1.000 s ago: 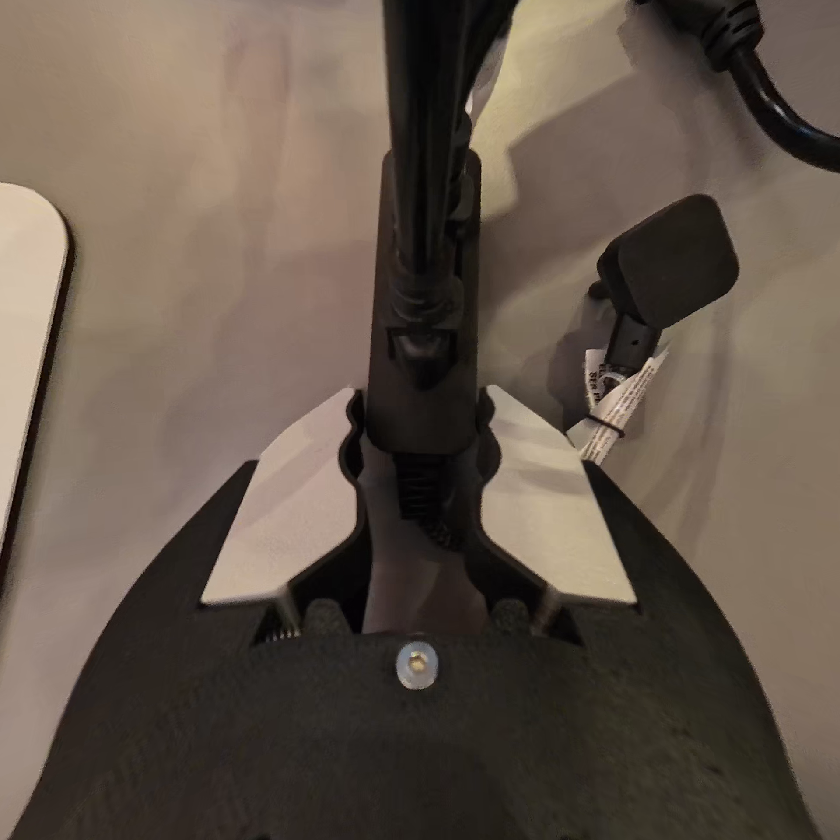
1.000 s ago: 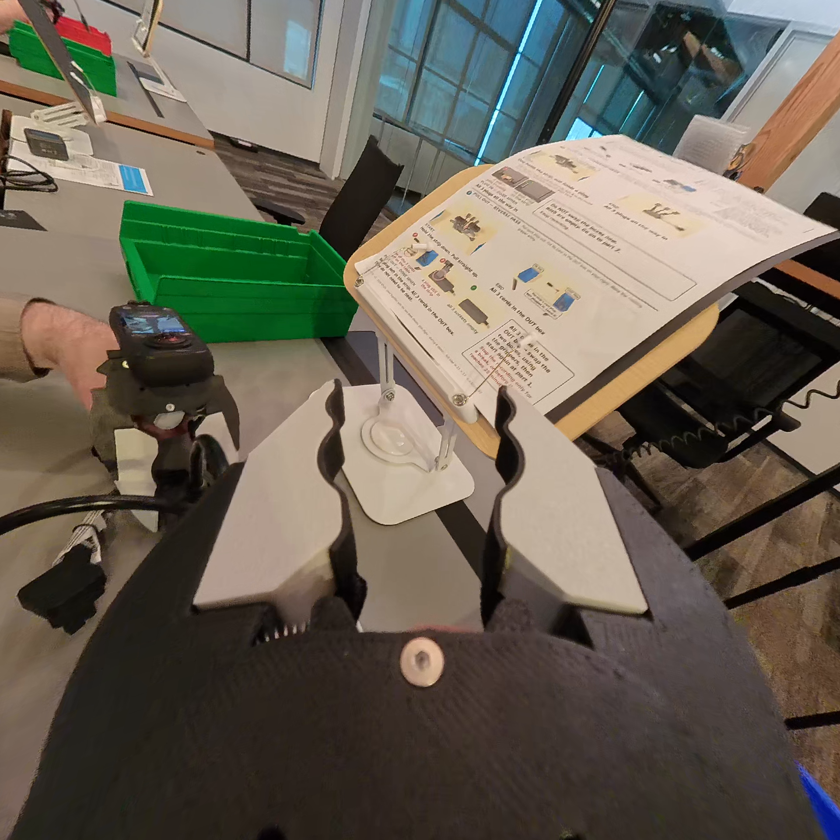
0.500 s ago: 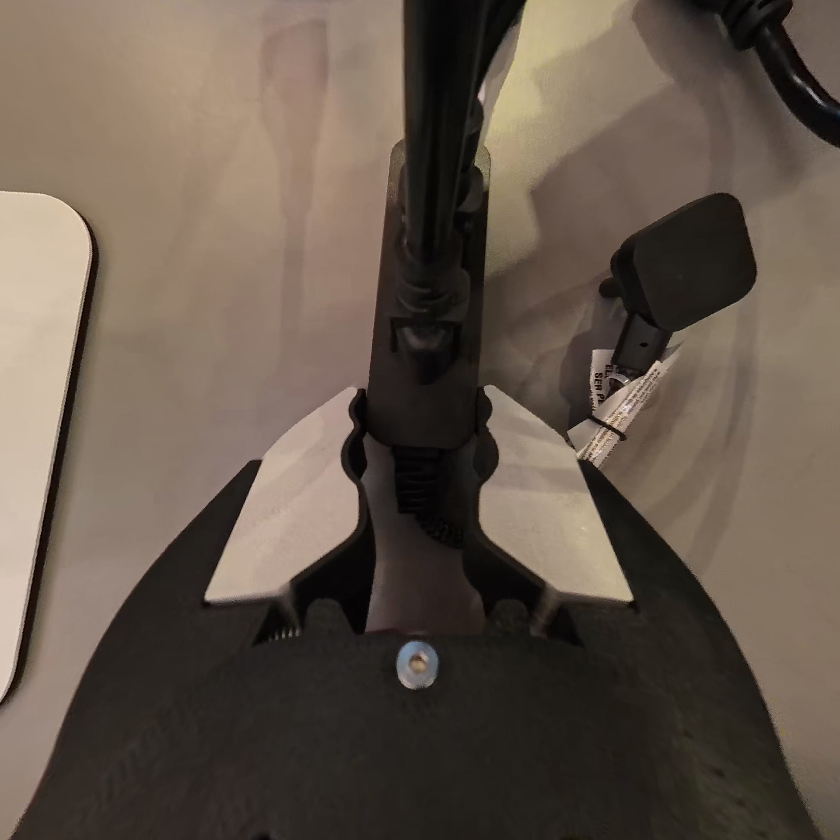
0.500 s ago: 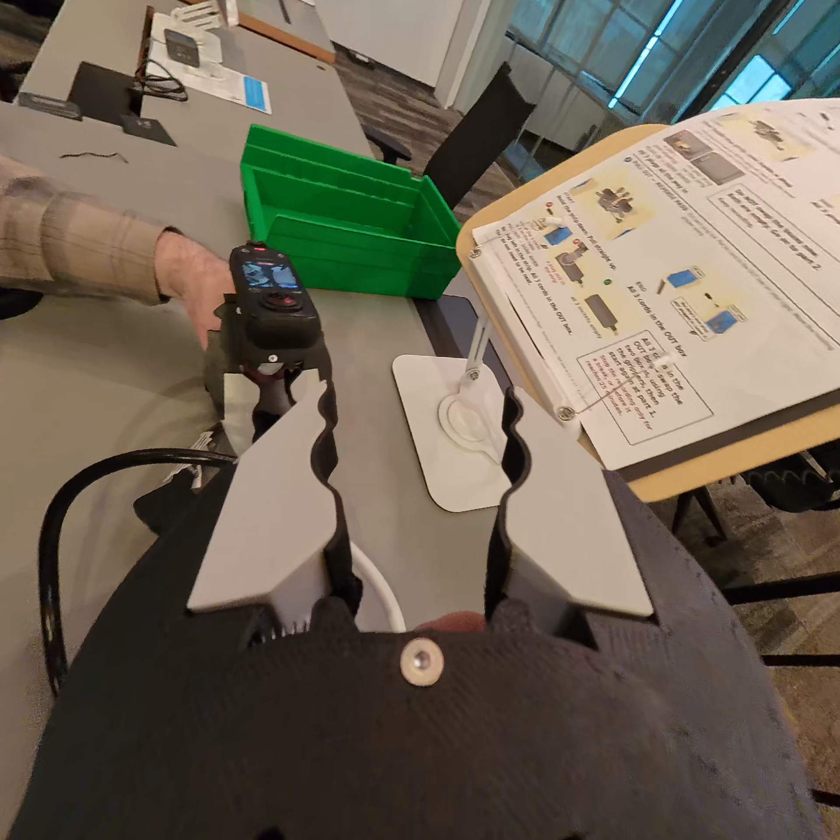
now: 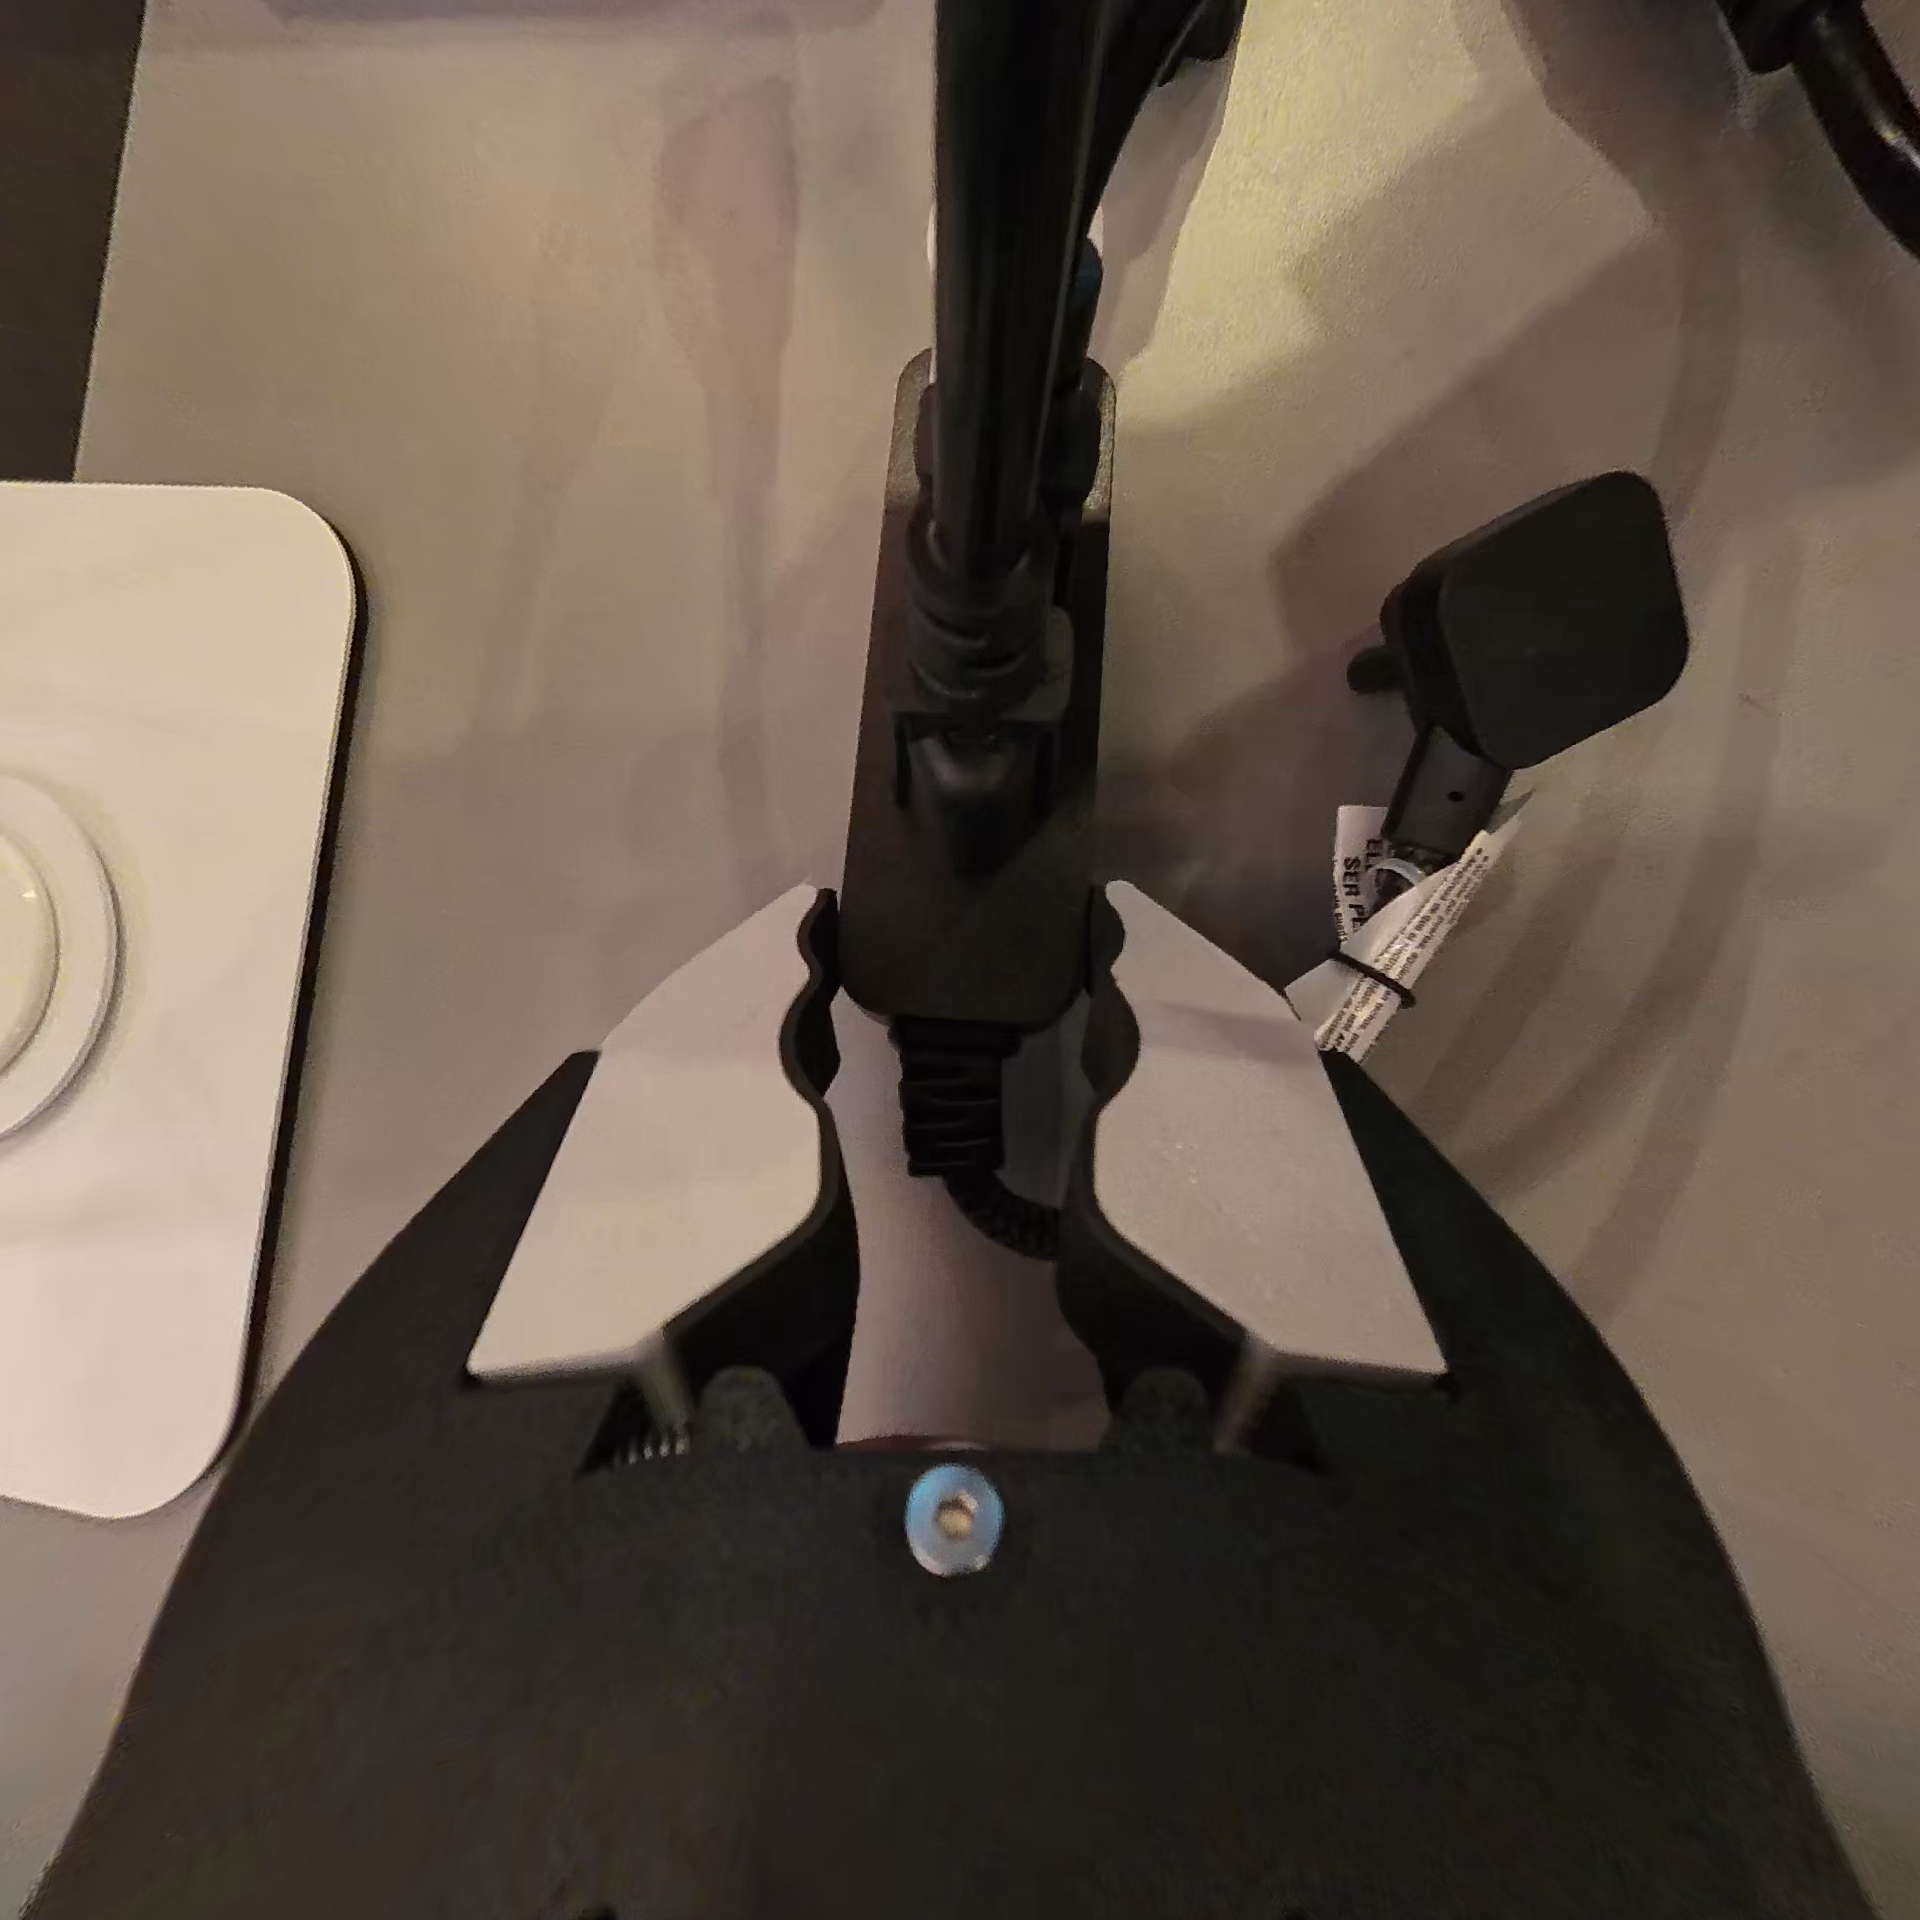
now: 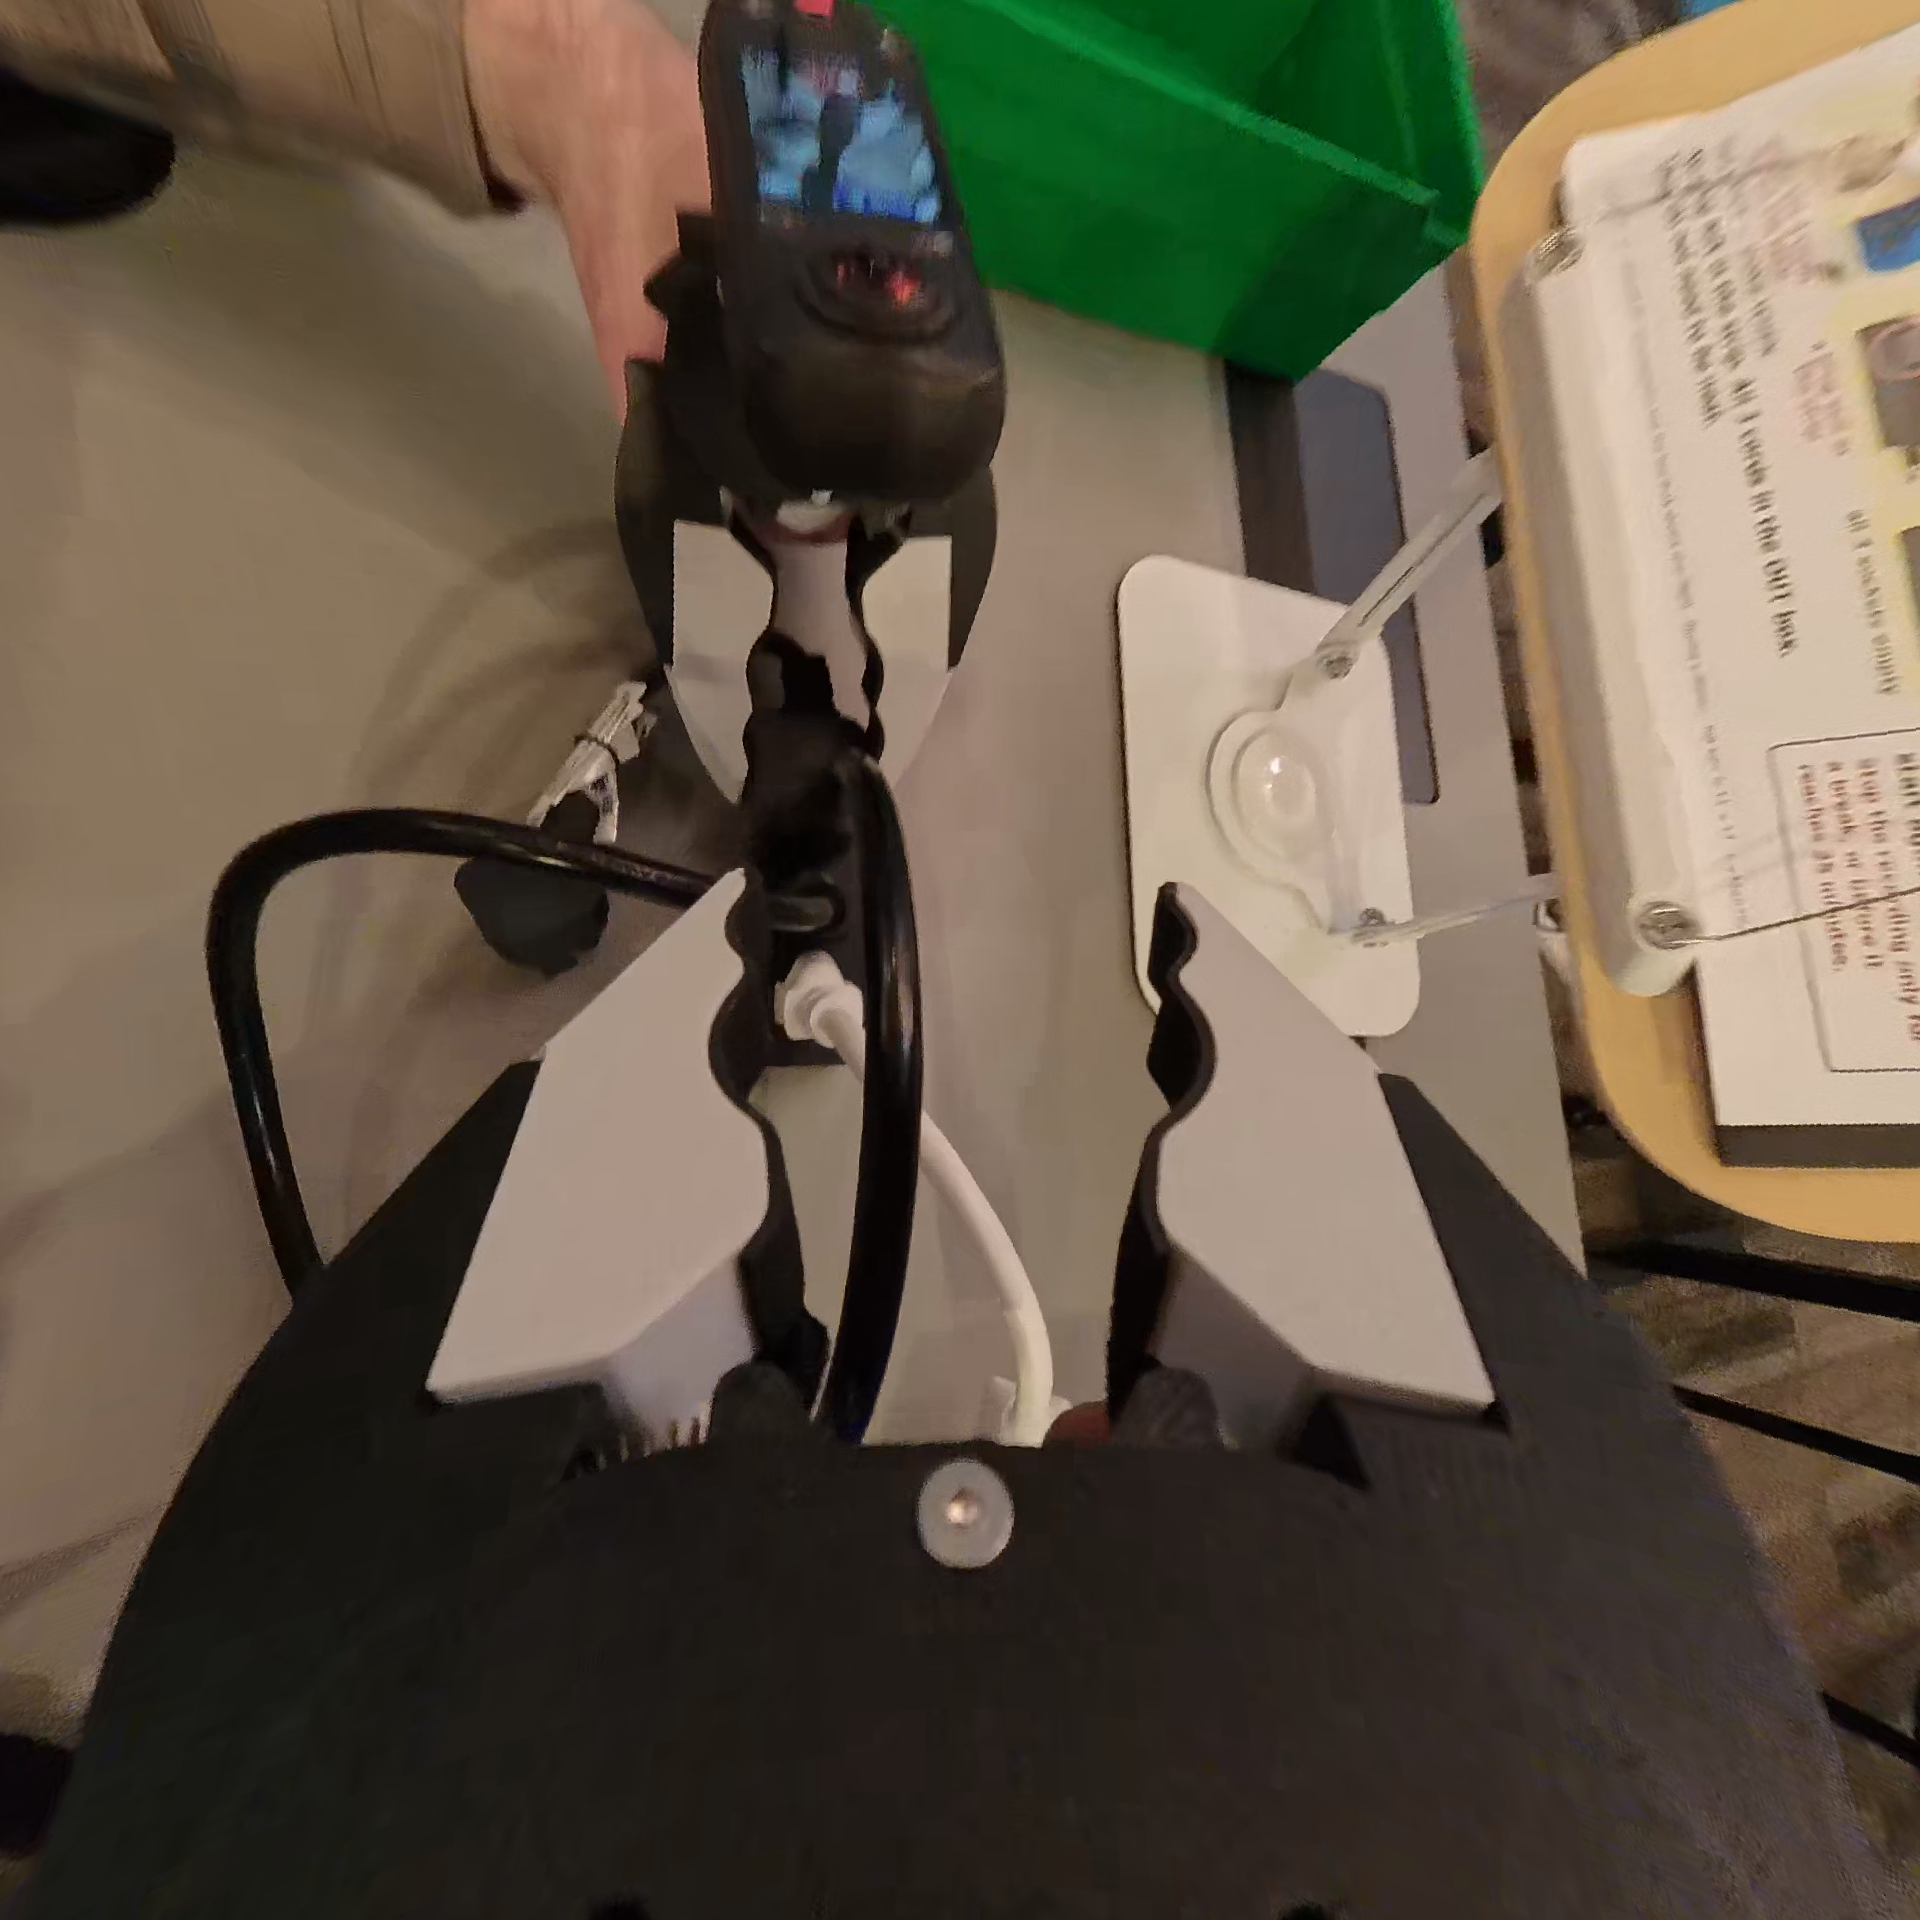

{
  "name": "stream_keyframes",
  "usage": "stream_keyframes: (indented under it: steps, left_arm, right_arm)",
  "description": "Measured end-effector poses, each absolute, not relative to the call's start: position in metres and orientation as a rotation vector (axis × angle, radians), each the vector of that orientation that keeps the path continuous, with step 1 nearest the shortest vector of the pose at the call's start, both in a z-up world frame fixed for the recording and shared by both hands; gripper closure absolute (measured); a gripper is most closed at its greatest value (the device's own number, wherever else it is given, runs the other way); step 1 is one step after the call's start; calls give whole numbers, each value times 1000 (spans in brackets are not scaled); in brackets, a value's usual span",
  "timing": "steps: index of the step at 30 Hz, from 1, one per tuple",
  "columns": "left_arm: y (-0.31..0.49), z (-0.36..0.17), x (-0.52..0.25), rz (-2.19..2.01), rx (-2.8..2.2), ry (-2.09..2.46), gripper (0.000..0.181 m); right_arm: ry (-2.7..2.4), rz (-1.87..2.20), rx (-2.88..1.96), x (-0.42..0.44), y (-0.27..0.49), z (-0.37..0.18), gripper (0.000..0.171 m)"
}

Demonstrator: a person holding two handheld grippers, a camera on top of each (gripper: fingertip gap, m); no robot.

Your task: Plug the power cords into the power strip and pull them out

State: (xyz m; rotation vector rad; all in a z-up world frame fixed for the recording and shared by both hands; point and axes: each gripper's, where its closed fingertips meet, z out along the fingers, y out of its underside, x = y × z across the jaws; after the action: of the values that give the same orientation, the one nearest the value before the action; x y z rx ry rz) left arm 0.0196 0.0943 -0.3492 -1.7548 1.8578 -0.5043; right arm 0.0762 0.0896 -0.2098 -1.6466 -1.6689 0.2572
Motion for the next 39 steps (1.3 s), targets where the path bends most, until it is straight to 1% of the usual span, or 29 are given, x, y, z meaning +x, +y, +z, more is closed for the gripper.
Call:
stream_keyframes:
  steps: [1,4,6,7,9,11,16,27,33,36,39]
  left_arm:
    - [94,-348,20,-498,-1750,1857,138]
    - [94,-345,20,-489,-1736,1857,138]
    - [94,-343,20,-486,-1731,1858,138]
    - [94,-343,20,-482,-1732,1860,138]
    - [95,-343,19,-474,-1736,1858,138]
    - [96,-343,18,-480,-1739,1853,138]
    - [95,-339,19,-518,-1729,1840,138]
    - [93,-318,21,-736,-1696,1725,140]
    - [111,-291,12,-906,-1702,1504,127]
    - [122,-286,2,-970,-1741,1410,127]
    - [128,-287,-5,-949,-1771,1395,130]
  right_arm:
    - [-1696,244,-1668,77,89,-217,103]
    - [-1770,197,-1716,80,90,-236,118]
    - [-1807,168,-1740,81,92,-247,133]
    - [-1813,151,-1738,80,95,-249,143]
    - [-1809,176,-1707,76,95,-247,150]
    - [-1809,188,-1685,75,94,-245,168]
    - [-1759,231,-1660,71,98,-238,169]
    - [-1657,280,-1641,71,108,-227,170]
    - [-1589,312,-1634,75,115,-221,170]
    - [-1567,332,-1631,78,117,-218,170]
    - [-1557,340,-1628,80,118,-217,170]
